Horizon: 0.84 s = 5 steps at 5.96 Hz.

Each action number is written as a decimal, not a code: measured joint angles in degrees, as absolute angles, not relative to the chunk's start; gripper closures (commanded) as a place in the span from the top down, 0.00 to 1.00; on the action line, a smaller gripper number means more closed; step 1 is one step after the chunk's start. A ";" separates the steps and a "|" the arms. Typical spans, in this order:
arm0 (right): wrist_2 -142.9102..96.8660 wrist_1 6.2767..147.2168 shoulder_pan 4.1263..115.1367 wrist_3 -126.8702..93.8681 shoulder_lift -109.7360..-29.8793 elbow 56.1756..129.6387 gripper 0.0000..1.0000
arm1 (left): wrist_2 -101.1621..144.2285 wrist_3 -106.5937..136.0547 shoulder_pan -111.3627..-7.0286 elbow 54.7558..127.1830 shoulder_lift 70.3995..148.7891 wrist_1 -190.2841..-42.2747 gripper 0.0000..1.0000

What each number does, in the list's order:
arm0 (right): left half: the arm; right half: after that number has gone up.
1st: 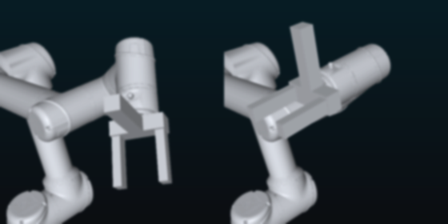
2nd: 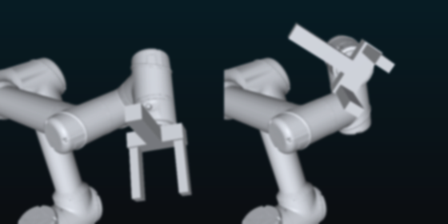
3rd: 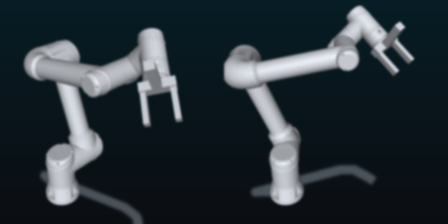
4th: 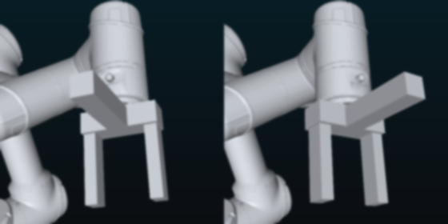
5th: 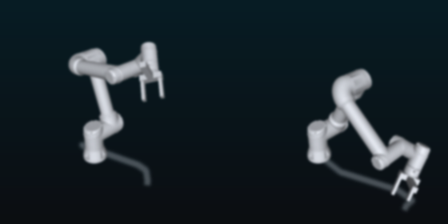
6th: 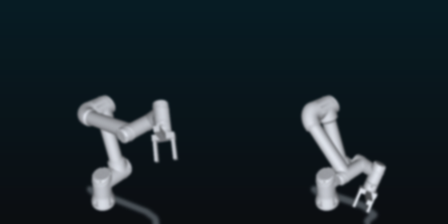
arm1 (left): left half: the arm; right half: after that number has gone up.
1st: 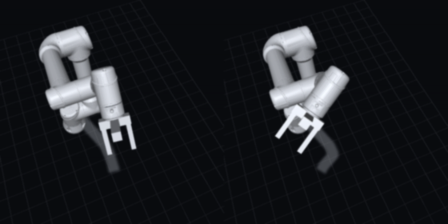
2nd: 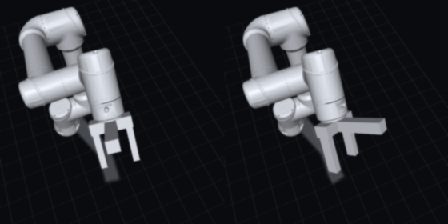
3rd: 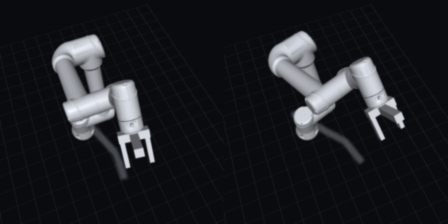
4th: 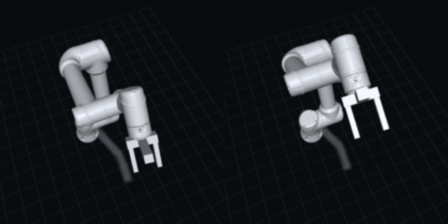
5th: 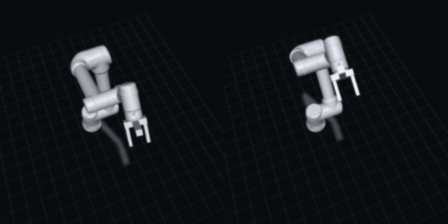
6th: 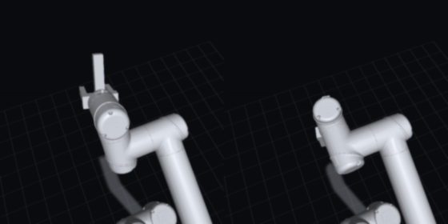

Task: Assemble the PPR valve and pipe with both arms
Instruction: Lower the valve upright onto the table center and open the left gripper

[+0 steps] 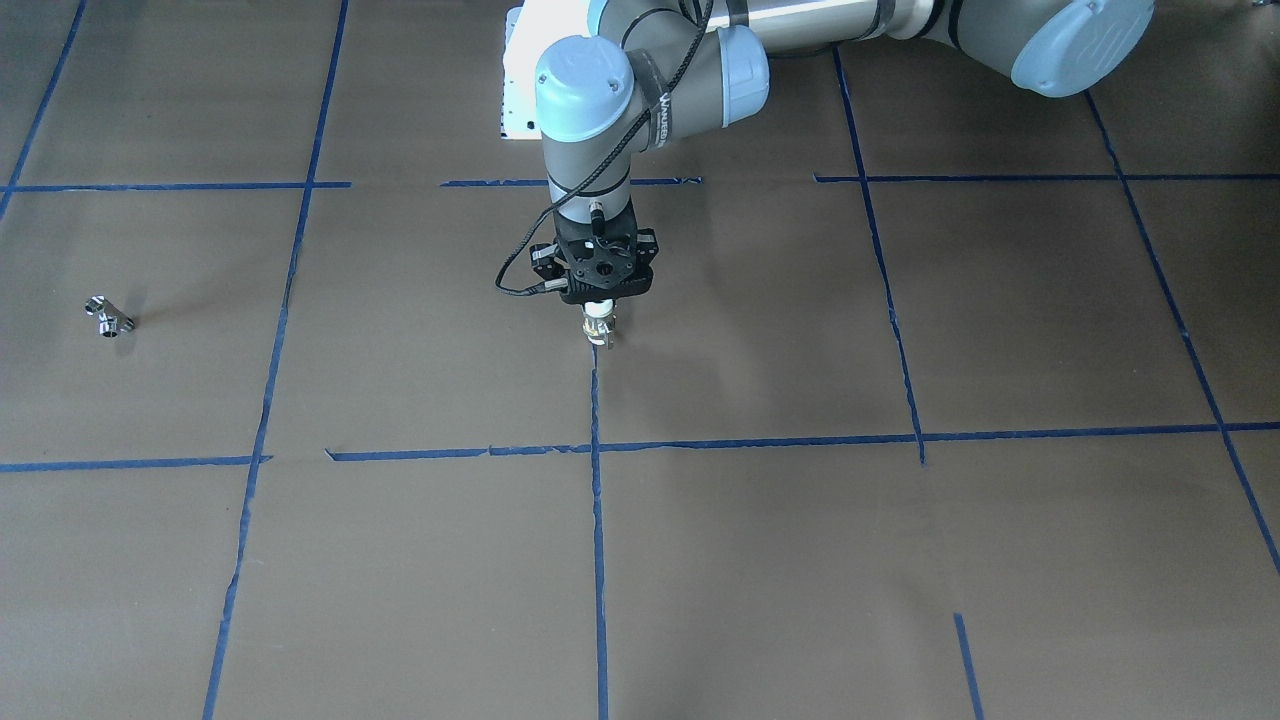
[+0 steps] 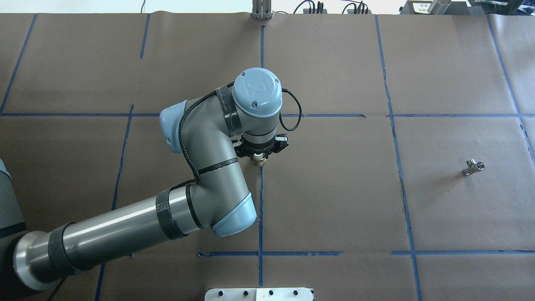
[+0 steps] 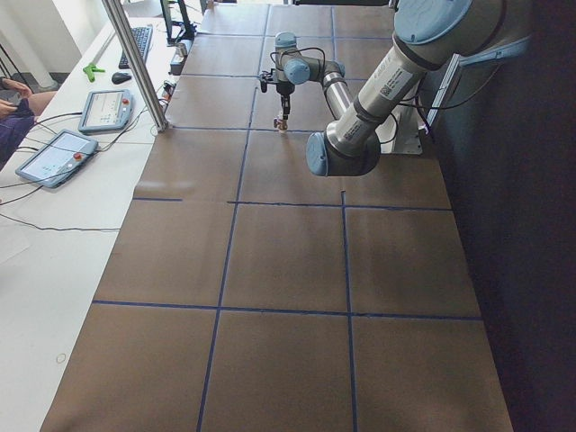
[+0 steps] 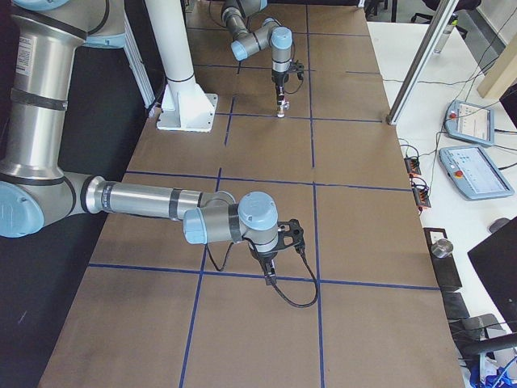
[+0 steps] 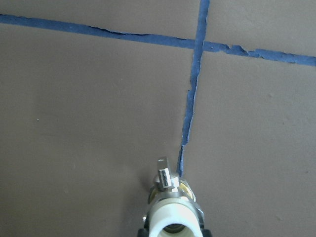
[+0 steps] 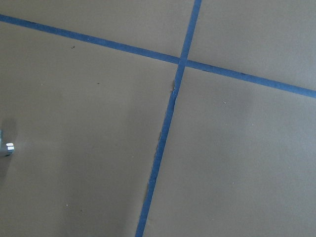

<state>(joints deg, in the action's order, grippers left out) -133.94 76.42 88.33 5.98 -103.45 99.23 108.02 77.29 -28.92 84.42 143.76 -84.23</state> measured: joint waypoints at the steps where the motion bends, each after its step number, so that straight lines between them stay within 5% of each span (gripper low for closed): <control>1: -133.92 76.45 88.33 5.98 -103.45 99.23 1.00 | 108.02 77.42 -28.92 84.18 143.73 -85.33 0.70; 4: -133.92 76.46 88.33 5.98 -103.45 99.23 1.00 | 108.02 77.66 -28.84 83.56 143.41 -87.05 1.00; 5: -133.94 76.47 88.33 5.98 -103.45 99.23 1.00 | 108.02 77.60 -28.83 83.71 143.14 -87.06 1.00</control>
